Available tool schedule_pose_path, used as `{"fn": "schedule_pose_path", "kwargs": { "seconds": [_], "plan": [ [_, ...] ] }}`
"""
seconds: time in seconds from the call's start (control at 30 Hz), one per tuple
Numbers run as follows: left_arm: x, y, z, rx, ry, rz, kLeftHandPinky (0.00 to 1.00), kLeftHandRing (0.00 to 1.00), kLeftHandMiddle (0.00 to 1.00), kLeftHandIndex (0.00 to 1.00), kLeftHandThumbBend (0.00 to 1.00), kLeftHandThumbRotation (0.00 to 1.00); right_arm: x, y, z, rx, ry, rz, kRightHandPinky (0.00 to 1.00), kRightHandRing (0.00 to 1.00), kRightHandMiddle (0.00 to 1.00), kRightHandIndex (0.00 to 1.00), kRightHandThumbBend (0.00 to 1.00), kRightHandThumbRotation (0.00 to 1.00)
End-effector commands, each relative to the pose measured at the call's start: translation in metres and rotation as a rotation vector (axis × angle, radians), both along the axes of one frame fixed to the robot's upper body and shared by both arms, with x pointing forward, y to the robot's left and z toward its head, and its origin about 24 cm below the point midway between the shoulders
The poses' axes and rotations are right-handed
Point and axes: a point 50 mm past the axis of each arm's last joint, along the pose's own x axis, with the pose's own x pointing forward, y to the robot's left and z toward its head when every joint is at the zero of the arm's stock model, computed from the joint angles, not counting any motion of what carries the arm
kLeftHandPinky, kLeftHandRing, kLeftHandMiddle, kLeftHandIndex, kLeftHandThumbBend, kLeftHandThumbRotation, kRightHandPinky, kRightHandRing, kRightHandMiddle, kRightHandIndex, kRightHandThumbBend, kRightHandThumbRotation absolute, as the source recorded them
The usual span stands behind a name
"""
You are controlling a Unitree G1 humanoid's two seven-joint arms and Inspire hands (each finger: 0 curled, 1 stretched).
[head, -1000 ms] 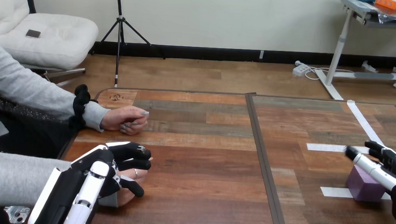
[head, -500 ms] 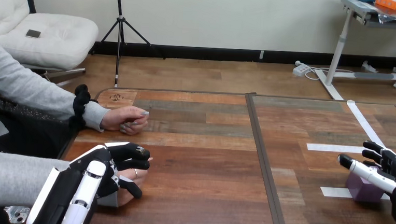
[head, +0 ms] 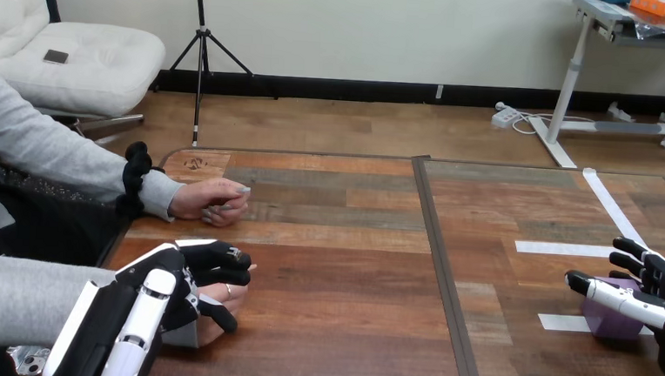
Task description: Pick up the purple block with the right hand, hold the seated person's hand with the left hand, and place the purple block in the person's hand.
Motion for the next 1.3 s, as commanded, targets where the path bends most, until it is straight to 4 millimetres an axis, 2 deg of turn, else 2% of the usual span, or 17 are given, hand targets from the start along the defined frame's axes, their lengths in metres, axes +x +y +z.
{"fn": "schedule_pose_path", "kwargs": {
  "seconds": [0.0, 0.4, 0.8, 1.07, 1.27],
  "plan": [
    [0.0122, -0.0010, 0.0149, 0.007, -0.098, -0.018, 0.42, 0.66, 0.66, 0.60, 0.26, 0.92, 0.0057, 0.0010, 0.0058, -0.004, -0.023, 0.006, 0.88, 0.90, 0.90, 0.90, 1.00, 0.05],
    [0.0134, -0.0004, 0.0161, 0.027, -0.109, -0.011, 0.42, 0.65, 0.65, 0.58, 0.22, 0.93, 0.0053, -0.0006, 0.0065, -0.025, -0.014, 0.008, 0.86, 0.89, 0.89, 0.89, 0.99, 0.00],
    [0.0139, 0.0010, 0.0170, 0.041, -0.104, -0.007, 0.42, 0.65, 0.65, 0.58, 0.24, 0.95, 0.0051, -0.0030, 0.0090, -0.121, 0.029, 0.065, 0.85, 0.88, 0.89, 0.90, 1.00, 0.00],
    [0.0138, 0.0010, 0.0181, 0.037, -0.104, 0.000, 0.41, 0.65, 0.64, 0.57, 0.27, 0.95, 0.0046, -0.0044, 0.0098, -0.179, 0.058, 0.099, 0.90, 0.91, 0.91, 0.92, 1.00, 0.04],
    [0.0133, 0.0018, 0.0185, 0.039, -0.106, -0.009, 0.40, 0.64, 0.64, 0.57, 0.28, 0.94, 0.0047, -0.0044, 0.0092, -0.174, 0.064, 0.097, 0.92, 0.93, 0.92, 0.93, 1.00, 0.01]
  ]
}}
